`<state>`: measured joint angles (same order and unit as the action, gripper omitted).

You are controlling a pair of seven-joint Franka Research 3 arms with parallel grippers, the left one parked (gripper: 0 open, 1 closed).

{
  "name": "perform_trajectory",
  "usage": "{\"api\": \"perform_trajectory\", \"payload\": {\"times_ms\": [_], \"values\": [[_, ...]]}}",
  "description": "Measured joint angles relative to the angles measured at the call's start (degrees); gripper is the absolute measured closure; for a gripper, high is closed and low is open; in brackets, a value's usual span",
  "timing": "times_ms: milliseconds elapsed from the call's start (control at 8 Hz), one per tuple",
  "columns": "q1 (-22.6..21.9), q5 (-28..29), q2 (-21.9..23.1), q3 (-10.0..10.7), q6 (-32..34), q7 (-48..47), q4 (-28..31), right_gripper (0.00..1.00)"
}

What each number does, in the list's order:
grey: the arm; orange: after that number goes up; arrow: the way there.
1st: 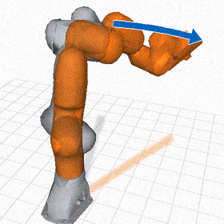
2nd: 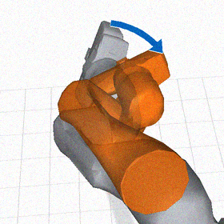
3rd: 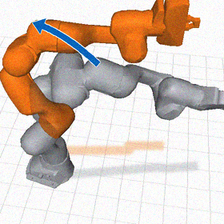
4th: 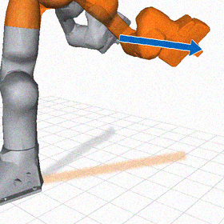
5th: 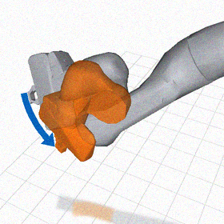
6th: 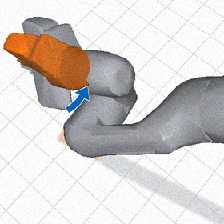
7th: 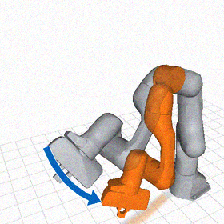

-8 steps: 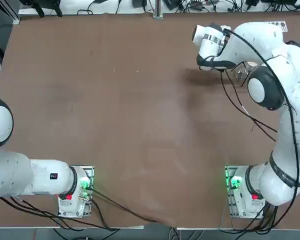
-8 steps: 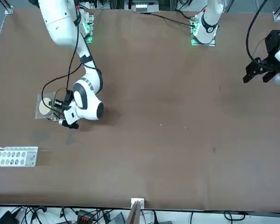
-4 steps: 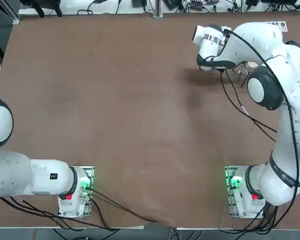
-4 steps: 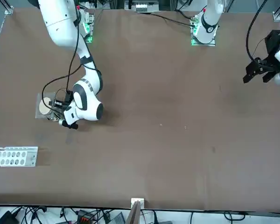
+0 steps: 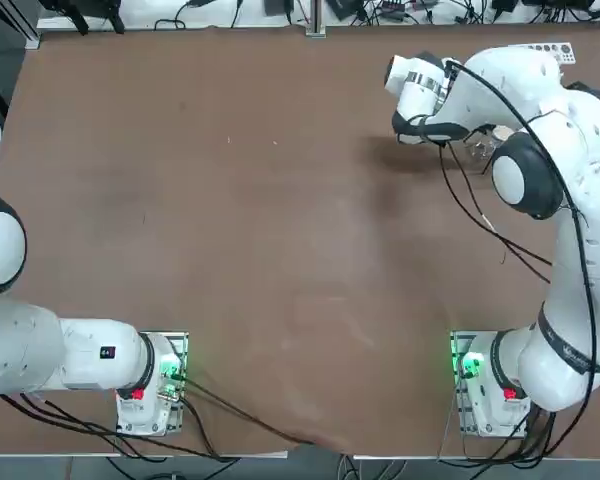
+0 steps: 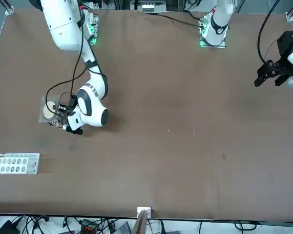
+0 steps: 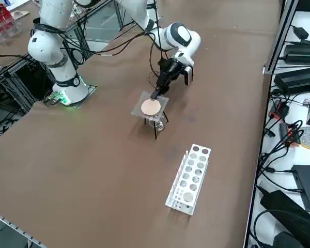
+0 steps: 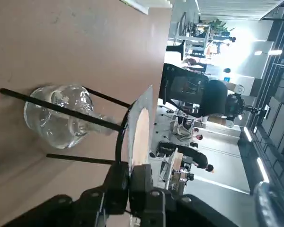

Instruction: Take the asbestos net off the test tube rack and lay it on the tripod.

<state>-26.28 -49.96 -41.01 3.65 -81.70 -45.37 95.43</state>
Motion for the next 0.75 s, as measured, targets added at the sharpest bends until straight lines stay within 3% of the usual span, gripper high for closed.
{"api": "perform_trajectory", "payload": {"times_ms": [750], "values": [[0.1, 0.0, -0.3, 0.2, 0.1, 0.0, 0.0, 0.73]]}}
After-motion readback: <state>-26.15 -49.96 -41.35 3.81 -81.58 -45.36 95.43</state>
